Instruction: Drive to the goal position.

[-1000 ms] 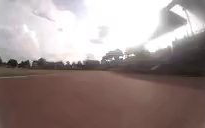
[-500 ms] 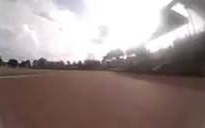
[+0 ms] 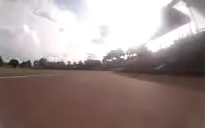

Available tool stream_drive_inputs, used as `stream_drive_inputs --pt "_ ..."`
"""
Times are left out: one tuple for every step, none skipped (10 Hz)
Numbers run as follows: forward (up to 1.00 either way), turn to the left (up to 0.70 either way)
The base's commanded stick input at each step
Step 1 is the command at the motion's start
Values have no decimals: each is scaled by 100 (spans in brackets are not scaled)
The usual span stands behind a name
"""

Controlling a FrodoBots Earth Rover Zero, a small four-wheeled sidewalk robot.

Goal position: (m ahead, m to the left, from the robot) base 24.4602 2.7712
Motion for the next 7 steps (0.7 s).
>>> stream_drive_inputs --pt "70 0" --pt "70 0" --pt "70 0" --pt "70 0" --pt "70 0" --pt "70 0" --pt "70 0"
